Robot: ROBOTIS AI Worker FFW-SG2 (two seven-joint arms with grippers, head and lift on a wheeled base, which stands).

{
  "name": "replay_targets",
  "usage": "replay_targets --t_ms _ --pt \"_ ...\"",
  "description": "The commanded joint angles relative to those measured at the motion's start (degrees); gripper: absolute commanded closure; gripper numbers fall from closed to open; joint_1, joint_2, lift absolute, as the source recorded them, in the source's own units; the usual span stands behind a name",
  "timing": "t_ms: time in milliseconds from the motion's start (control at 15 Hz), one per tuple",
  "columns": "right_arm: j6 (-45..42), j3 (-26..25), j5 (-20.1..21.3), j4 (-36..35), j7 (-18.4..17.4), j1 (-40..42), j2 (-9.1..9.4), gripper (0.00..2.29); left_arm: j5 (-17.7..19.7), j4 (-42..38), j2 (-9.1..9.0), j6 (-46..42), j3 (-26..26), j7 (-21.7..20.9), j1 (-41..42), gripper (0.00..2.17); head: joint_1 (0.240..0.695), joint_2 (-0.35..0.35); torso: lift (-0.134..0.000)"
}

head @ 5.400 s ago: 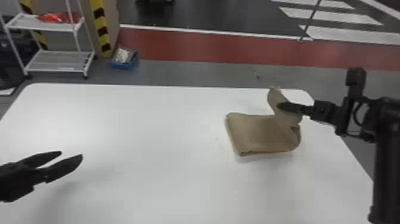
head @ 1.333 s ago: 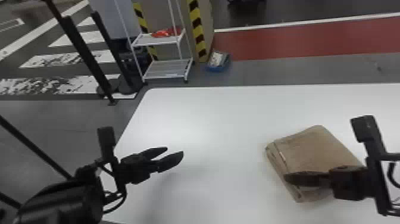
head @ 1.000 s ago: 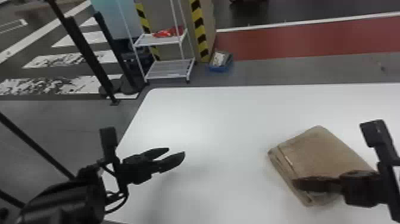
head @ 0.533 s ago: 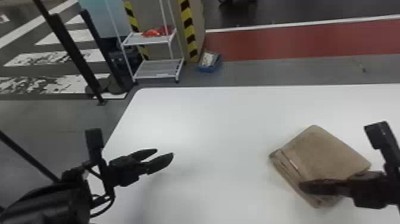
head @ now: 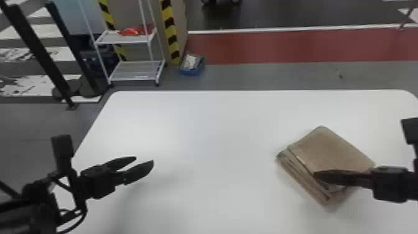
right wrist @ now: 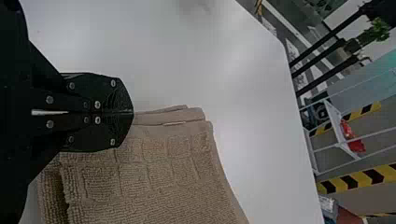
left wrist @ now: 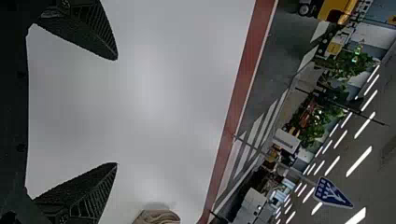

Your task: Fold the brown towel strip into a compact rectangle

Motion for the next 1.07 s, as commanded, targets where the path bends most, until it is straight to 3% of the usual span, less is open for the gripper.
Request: replay_targets --t_ms 0,133,333,533,667,1000 --pt "2.8 -5.8 -4.7 -3.0 0.0 0.4 0.28 2.04 0.0 -0.1 -0.13 0.0 0.0 0.0 0.0 0.07 0.695 0.102 -0.120" --pt "4.7 -10.4 -5.0 -3.5 0.0 -0.1 -0.25 2.04 0.0 -0.1 -0.04 0.0 0.1 0.0 0.0 0.07 0.695 0.088 -0.120" --pt "6.0 -13.0 -1.0 -0.6 0.0 0.4 -4.64 2.04 0.2 -0.3 0.05 0.0 0.1 0.0 0.0 0.07 0.695 0.019 -0.120" --pt "7.2 -14.1 1.3 4.1 -0.4 -0.5 -7.28 2.04 0.0 -0.3 0.05 0.0 -0.6 0.0 -0.2 0.07 0.695 -0.050 -0.120" --pt "6.5 -13.6 1.7 7.1 -2.1 -2.2 -7.37 2.04 -0.1 -0.3 0.14 0.2 -0.8 0.0 -0.2 0.07 0.695 -0.103 -0.120" --pt "5.3 -7.3 5.6 18.1 -8.6 -11.6 -6.93 2.04 -0.1 -0.8 0.14 0.2 -0.3 -0.2 0.2 0.07 0.695 -0.135 -0.120"
